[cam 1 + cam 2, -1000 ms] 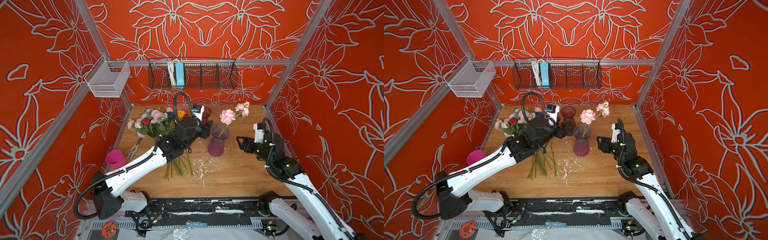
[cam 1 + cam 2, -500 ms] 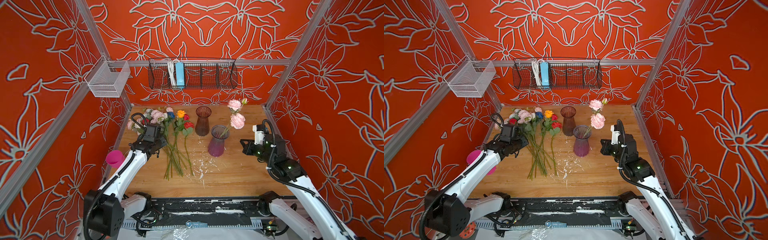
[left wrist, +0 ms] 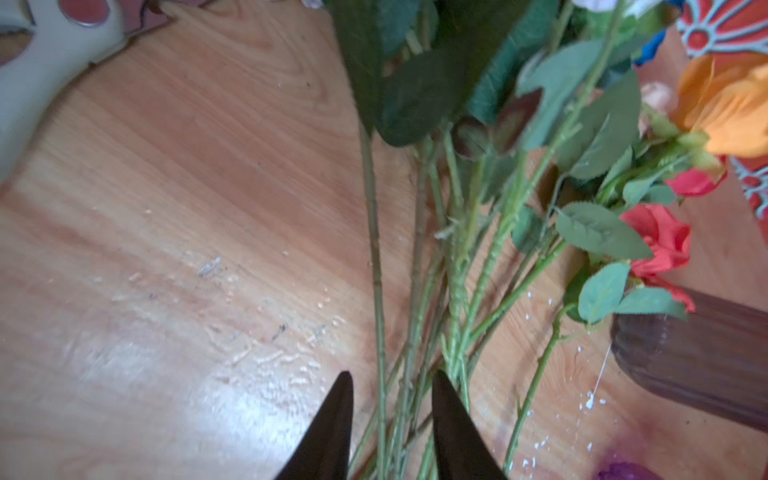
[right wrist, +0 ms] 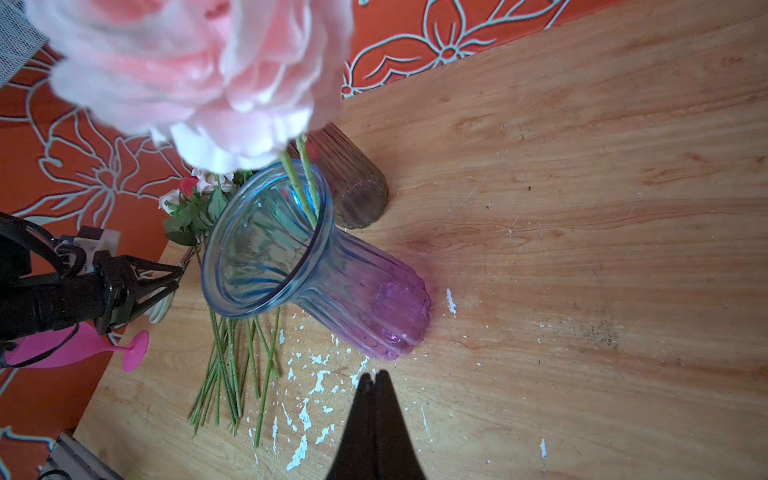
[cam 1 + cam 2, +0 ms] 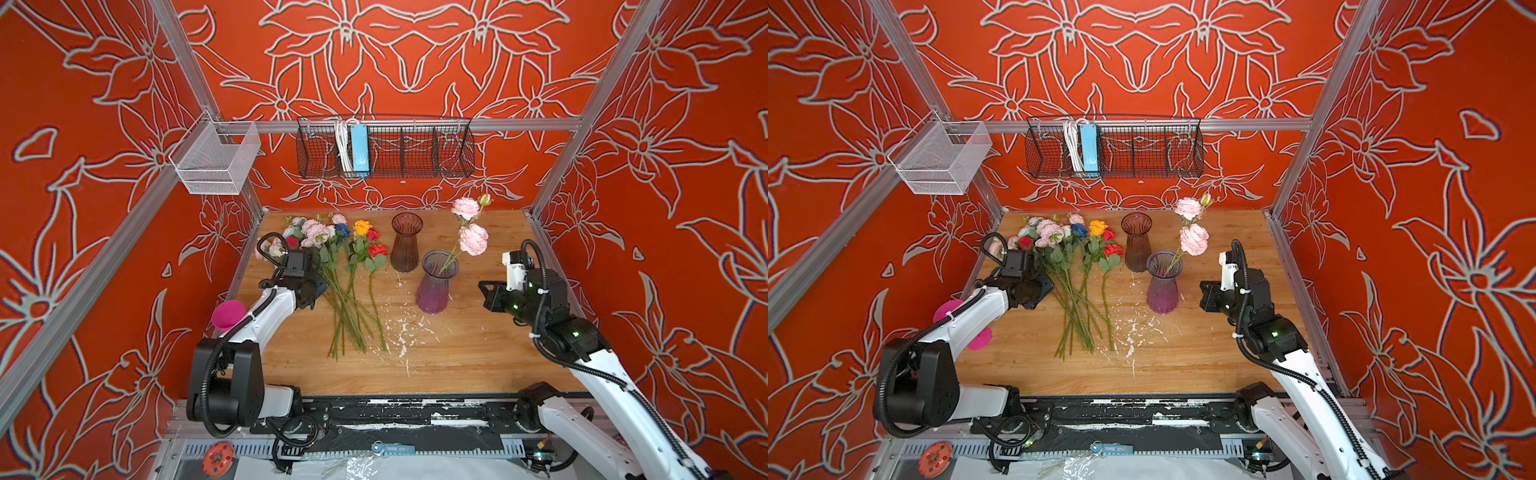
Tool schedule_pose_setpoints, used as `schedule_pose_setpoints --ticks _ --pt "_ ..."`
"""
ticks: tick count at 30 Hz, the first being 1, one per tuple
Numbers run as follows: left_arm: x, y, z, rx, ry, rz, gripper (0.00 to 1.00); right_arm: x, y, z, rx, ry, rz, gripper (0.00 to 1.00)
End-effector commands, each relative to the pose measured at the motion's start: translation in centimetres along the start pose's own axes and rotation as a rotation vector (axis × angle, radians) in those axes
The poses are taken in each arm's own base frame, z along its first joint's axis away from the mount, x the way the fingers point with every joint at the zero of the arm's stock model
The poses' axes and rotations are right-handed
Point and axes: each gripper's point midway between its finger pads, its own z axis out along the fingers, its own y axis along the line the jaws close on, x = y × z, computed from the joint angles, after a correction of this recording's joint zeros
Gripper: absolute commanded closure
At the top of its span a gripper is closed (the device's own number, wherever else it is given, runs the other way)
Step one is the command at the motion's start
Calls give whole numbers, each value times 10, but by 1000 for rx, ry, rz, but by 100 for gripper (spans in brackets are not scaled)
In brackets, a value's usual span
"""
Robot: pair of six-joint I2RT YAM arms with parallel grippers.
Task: Arrange the flowers into the vase
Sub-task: 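Move the left gripper back to the pile and grasp a white rose stem, then lift the white rose with the left gripper toward the purple vase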
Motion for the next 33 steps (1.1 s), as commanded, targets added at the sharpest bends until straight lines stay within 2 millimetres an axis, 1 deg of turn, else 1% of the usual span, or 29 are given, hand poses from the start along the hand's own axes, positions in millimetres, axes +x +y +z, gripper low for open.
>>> schedule_pose_setpoints --ticks 1,7,9,12,16,19,22,28,30,33 --pt "-13 -20 2 95 -30 -19 67 7 -1 2 -10 24 0 100" --pt "-15 -13 22 82 -19 -33 66 7 -2 3 -6 24 -13 100" --pt "-13 -11 28 73 -9 -35 66 7 -1 2 -11 28 -16 100" --pt "-13 -6 29 58 -18 -37 66 8 -2 2 -4 33 -21 100" --pt "-12 0 26 50 -40 -34 67 9 -5 4 5 31 -22 100" --pt "-9 9 29 40 -35 -43 75 9 -4 8 2 41 -22 100" --pt "-5 13 34 66 -26 -54 75 9 -3 10 -3 52 -23 100" --pt "-7 10 46 83 -3 -40 71 9 -4 12 3 57 -21 100" --pt "-9 6 50 103 3 -35 71 8 -3 11 4 56 -23 100" --pt "-8 6 56 93 18 -29 72 8 -4 11 7 56 -24 100"
